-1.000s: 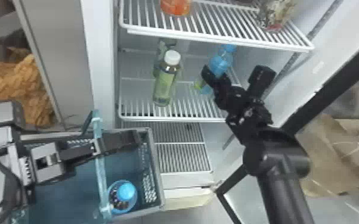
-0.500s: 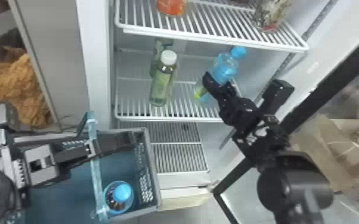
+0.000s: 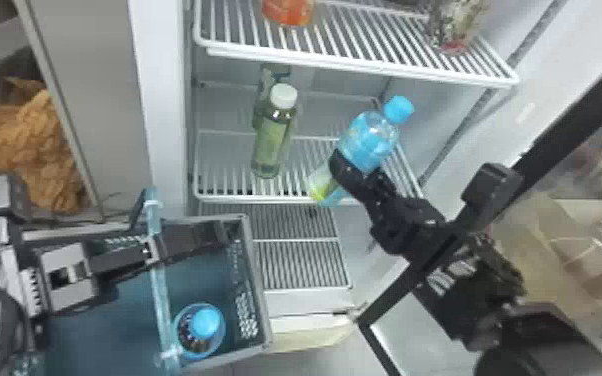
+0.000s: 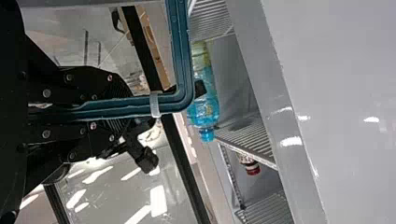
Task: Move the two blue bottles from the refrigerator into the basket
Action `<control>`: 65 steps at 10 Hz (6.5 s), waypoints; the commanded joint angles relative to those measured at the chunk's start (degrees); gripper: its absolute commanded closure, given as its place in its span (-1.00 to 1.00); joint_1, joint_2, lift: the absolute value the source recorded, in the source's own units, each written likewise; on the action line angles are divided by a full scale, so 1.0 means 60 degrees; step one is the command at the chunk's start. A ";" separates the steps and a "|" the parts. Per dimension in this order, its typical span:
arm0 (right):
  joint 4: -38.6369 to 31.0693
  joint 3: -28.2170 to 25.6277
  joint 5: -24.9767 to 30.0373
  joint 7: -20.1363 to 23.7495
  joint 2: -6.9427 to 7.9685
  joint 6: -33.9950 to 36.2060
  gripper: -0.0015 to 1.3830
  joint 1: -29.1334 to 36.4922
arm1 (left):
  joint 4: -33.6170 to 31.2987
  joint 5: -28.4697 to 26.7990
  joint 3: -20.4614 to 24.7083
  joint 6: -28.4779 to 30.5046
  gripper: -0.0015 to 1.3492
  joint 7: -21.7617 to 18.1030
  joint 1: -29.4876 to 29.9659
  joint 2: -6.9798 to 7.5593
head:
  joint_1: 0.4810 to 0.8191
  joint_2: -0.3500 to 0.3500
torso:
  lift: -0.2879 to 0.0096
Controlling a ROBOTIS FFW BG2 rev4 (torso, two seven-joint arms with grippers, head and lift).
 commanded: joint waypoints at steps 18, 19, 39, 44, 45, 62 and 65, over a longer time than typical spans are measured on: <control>0.0421 0.1462 -0.2189 0.3285 -0.0232 0.2689 -0.76 -0.0192 | 0.0000 0.0034 0.0021 -0.0047 0.76 0.0002 0.0008 -0.0016 | 0.27 -0.02 | -0.52; 0.0374 0.1405 -0.2284 0.3300 -0.0232 0.2431 -0.76 -0.0074 | 0.0000 0.0034 0.0040 -0.0047 0.76 0.0002 0.0031 -0.0001 | 0.27 -0.03 | -0.52; -0.1009 -0.2803 0.1315 0.2714 0.1335 -0.4928 -0.76 0.5926 | 0.0000 0.0110 0.0555 -0.0164 0.76 0.0017 0.0687 -0.0060 | 0.27 -1.00 | -0.52; -0.1197 -0.2746 0.1258 0.2714 0.1321 -0.4764 -0.75 0.6113 | 0.0000 0.0148 0.0536 -0.0211 0.76 0.0017 0.0711 -0.0074 | 0.27 -1.00 | -0.52; -0.1197 -0.2746 0.1239 0.2729 0.1321 -0.4694 -0.75 0.6090 | 0.0000 0.0148 0.0536 -0.0234 0.76 0.0017 0.0687 -0.0074 | 0.27 -1.00 | -0.52; -0.1032 -0.2784 0.0991 0.2729 0.1174 -0.4436 -0.75 0.6090 | 0.0000 0.0129 0.0459 -0.0164 0.76 0.0119 0.0711 -0.0060 | 0.27 -1.00 | -0.52; -0.1009 -0.2784 0.0972 0.2729 0.1145 -0.4413 -0.75 0.6066 | 0.0000 0.0129 0.0459 -0.0164 0.76 0.0119 0.0734 -0.0060 | 0.27 -1.00 | -0.52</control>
